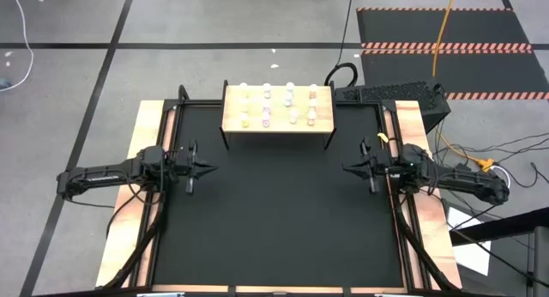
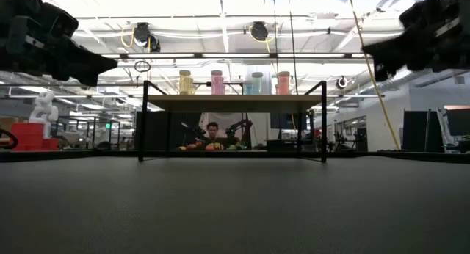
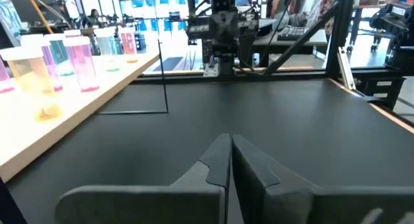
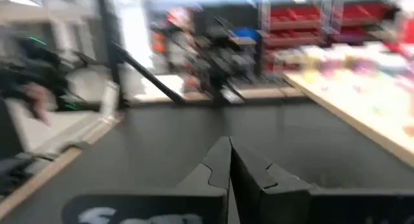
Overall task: Pick and place medicine bottles onto shelf by color
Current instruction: Return to Home Position
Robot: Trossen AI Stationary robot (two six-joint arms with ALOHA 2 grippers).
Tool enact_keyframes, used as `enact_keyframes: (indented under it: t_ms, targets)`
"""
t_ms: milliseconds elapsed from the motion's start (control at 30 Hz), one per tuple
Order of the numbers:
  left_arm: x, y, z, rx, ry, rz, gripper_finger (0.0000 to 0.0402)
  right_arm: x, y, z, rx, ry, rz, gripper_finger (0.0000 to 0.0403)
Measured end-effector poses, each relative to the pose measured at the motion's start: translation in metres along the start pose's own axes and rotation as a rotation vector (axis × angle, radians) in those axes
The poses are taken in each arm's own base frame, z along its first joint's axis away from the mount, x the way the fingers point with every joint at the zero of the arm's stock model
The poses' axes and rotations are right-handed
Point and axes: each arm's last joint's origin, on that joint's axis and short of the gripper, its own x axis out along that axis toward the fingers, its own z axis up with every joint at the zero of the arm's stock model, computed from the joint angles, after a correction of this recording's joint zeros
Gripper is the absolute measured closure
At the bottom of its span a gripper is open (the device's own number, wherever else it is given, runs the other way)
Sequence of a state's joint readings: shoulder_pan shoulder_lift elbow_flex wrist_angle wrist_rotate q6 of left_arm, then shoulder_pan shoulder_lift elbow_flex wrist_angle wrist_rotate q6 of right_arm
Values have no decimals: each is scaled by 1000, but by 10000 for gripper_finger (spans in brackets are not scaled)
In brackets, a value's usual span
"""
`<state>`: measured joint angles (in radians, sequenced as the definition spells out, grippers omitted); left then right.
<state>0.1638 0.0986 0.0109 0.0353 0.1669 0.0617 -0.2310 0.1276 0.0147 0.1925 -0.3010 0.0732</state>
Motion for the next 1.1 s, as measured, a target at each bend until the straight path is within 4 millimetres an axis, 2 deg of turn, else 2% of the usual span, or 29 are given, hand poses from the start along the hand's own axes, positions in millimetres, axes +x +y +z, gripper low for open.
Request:
enact_keyframes:
  t_ms: [67, 267, 667, 1100]
  targets:
    - [0, 0, -1, -23, 6, 2, 387, 0, 2, 4, 18, -33, 55, 403]
    - [2, 1, -2, -20, 30, 28, 398, 0, 1, 2, 37, -18, 42, 403]
    - [2, 1, -2, -17, 22, 34, 361, 0, 1, 2, 37, -15, 43, 403]
    - [2, 1, -2, -17, 22, 35, 360, 0, 1, 2, 36, -15, 43, 403]
